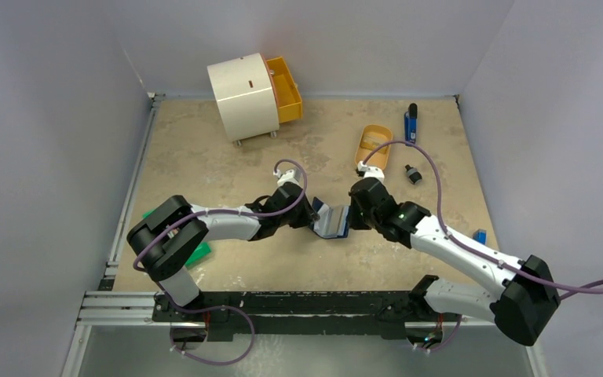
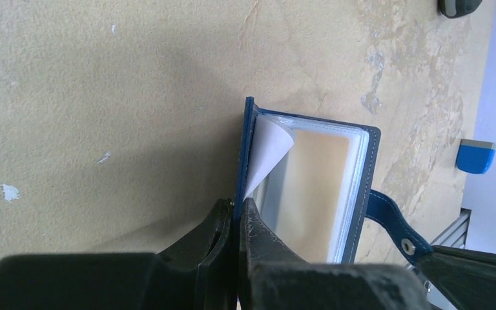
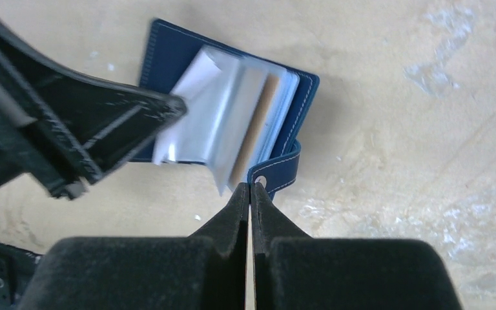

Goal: Put the credit cards into the card holder
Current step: Open the card holder at the center of the board.

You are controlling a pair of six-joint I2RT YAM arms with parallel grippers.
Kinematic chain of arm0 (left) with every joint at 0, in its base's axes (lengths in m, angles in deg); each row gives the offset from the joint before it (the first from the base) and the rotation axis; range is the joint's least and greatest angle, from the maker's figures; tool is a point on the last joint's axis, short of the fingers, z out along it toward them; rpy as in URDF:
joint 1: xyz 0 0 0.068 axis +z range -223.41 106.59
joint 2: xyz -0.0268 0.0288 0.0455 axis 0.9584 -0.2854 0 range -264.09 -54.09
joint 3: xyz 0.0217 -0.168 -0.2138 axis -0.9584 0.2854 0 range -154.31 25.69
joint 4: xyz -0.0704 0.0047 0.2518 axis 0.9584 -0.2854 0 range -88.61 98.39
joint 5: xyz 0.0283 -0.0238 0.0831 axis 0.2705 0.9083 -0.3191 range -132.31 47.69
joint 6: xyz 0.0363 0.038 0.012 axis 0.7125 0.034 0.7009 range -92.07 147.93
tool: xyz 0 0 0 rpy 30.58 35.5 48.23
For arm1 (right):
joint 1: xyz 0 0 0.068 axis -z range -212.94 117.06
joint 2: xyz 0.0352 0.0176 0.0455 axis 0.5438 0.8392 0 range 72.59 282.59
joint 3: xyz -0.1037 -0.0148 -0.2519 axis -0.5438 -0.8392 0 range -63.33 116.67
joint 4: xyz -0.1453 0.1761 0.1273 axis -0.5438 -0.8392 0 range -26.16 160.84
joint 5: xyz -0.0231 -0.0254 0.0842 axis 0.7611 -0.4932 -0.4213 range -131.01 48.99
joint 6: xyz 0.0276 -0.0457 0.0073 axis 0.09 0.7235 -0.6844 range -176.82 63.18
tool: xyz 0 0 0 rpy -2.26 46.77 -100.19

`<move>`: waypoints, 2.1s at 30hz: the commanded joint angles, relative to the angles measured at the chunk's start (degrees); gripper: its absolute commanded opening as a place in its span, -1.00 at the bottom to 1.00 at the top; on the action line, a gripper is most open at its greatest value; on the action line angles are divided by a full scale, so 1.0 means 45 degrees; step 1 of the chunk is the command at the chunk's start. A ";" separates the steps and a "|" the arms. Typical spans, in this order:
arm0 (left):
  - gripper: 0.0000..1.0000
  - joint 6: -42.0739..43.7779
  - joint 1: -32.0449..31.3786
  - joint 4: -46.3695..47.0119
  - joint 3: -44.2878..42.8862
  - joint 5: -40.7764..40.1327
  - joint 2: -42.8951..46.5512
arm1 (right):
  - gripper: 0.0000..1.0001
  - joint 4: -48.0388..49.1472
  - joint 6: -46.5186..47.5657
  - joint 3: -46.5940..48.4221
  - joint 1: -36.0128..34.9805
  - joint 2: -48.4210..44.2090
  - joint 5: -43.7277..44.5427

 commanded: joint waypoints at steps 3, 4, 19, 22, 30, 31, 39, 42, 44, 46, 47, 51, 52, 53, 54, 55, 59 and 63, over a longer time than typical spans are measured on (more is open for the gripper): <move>-1.00 -0.0002 -0.0051 -0.0372 0.0021 -0.0913 0.0382 | -1.00 -0.0748 -0.1624 -0.0969 0.0065 -0.0387 0.0484; -1.00 -0.0040 -0.0049 -0.0432 0.0056 -0.1003 0.0398 | -1.00 -0.0749 -0.1761 -0.1077 0.0095 -0.0430 0.0463; -1.00 -0.1001 -0.0119 -0.0296 0.1113 -0.1634 0.0771 | 0.04 0.0751 -0.0973 -0.0639 0.0672 -0.1732 -0.0742; -1.00 -0.1067 -0.0157 -0.0307 0.1062 -0.1730 0.0812 | 0.16 0.0933 -0.0896 -0.0310 0.0655 -0.0904 -0.1858; -1.00 -0.1098 -0.0173 -0.0604 0.0991 -0.1923 0.0836 | 0.15 0.1529 -0.2138 -0.1494 0.0671 -0.0551 -0.2571; -1.00 -0.1093 -0.0164 -0.0635 0.1017 -0.1959 0.0835 | 0.11 0.1528 -0.2141 -0.1558 0.0678 -0.0502 -0.2624; -1.00 -0.1189 -0.0169 -0.0496 0.1111 -0.1918 0.0727 | -0.09 0.1976 -0.2315 -0.2197 0.0685 0.0062 -0.2681; -1.00 -0.1180 -0.0170 -0.0509 0.1128 -0.1921 0.0744 | -0.14 0.2277 -0.2585 -0.2339 0.0755 0.0285 -0.2622; -1.00 -0.1170 -0.0178 -0.0511 0.1132 -0.1919 0.0735 | -0.15 0.2347 -0.2725 -0.2324 0.0795 0.0433 -0.2494; -1.00 -0.1170 -0.0171 -0.0524 0.1132 -0.1902 0.0732 | -0.16 0.2360 -0.2837 -0.2334 0.0822 0.0499 -0.2336; -1.00 -0.1165 -0.0181 -0.0527 0.1130 -0.1898 0.0734 | -0.16 0.2352 -0.2848 -0.2342 0.0851 0.0501 -0.2255; -1.00 -0.1178 -0.0189 -0.0516 0.1127 -0.1897 0.0735 | -0.19 0.2424 -0.2845 -0.2443 0.0994 0.0587 -0.2255; -1.00 -0.1171 -0.0183 -0.0504 0.1127 -0.1888 0.0735 | -0.19 0.2452 -0.2825 -0.2458 0.1036 0.0631 -0.2284; -1.00 -0.1170 -0.0180 -0.0500 0.1132 -0.1896 0.0737 | -0.20 0.2466 -0.2810 -0.2472 0.1049 0.0686 -0.2291; -1.00 -0.1170 -0.0182 -0.0497 0.1123 -0.1897 0.0735 | -0.20 0.2450 -0.2820 -0.2464 0.1077 0.0727 -0.2296; -1.00 -0.1170 -0.0182 -0.0487 0.1117 -0.1907 0.0725 | -0.21 0.2448 -0.2824 -0.2470 0.1088 0.0754 -0.2307; -1.00 -0.1190 -0.0182 -0.0480 0.1127 -0.1898 0.0668 | -0.23 0.2494 -0.2844 -0.2543 0.1136 0.0751 -0.2195; -1.00 -0.1190 -0.0172 -0.0453 0.1126 -0.1878 0.0625 | -0.26 0.2584 -0.2780 -0.2500 0.1182 0.0961 -0.2304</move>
